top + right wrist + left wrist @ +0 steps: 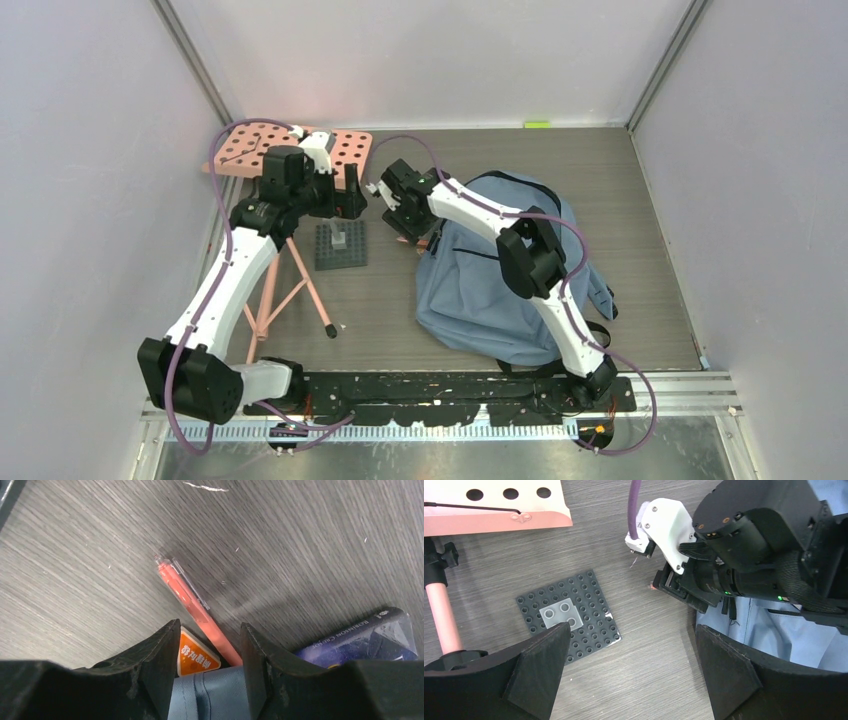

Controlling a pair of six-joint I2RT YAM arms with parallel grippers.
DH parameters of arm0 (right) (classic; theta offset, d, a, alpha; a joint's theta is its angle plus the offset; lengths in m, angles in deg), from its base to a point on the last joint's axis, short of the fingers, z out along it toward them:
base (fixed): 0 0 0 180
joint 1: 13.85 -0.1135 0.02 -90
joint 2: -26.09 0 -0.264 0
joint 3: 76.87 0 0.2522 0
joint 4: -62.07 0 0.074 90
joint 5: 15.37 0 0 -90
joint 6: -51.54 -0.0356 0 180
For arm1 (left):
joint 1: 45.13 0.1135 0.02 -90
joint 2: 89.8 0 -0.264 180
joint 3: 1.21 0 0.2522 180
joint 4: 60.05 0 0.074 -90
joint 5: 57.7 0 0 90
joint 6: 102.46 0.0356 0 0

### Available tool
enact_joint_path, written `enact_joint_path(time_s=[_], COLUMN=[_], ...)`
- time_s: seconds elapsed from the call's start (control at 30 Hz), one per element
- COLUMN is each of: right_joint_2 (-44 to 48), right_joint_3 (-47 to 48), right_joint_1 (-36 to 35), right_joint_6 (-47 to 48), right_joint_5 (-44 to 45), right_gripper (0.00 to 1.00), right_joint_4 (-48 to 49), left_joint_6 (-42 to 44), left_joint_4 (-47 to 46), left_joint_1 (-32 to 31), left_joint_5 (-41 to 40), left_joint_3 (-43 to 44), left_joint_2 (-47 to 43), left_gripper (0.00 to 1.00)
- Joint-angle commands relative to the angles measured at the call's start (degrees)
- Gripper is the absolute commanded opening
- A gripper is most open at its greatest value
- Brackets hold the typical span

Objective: Pack the student bag
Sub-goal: Pick up the stationery from the center of the board.

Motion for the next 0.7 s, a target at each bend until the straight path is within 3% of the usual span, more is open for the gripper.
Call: enact_joint_path(time_s=[0.0, 0.23, 0.4, 0.43, 0.5, 0.67], right_joint_2=[-1.5, -3.8, -4.4, -4.3, -3.5, -2.0], right_joint_3=[4.1, 5.3, 4.4, 3.9, 2.4, 2.2], right_joint_1=[0.2, 0.2, 0.2, 0.2, 0.2, 0.2], right_joint_6=[2.2, 2.1, 1.7, 1.8, 2.0, 1.9], right_joint_5=[0.8, -0.4, -0.2, -0.1, 0.5, 0.6], right_gripper=[0.52, 0.44, 0.23, 0.13, 0.03, 0.01], right_joint_4=[-1.3, -1.0, 1.8, 2.6, 5.2, 9.6], left_joint_6=[-0.6, -0.9, -1.0, -1.0, -1.0, -0.9], left_joint_4=[-0.6, -1.3, -1.9, -2.0, -2.3, -2.2], left_joint_1=[0.4, 0.4, 0.4, 0.4, 0.4, 0.5], left_joint_5=[0.0, 1.0, 1.6, 1.6, 1.7, 1.5], left_joint_3=[0.7, 0.2, -0.2, -0.2, -0.4, -0.4], left_joint_2=[-2.1, -2.7, -3.1, -3.2, -3.2, -2.9], left_gripper=[0.99, 0.98, 0.98, 0.98, 0.98, 0.98])
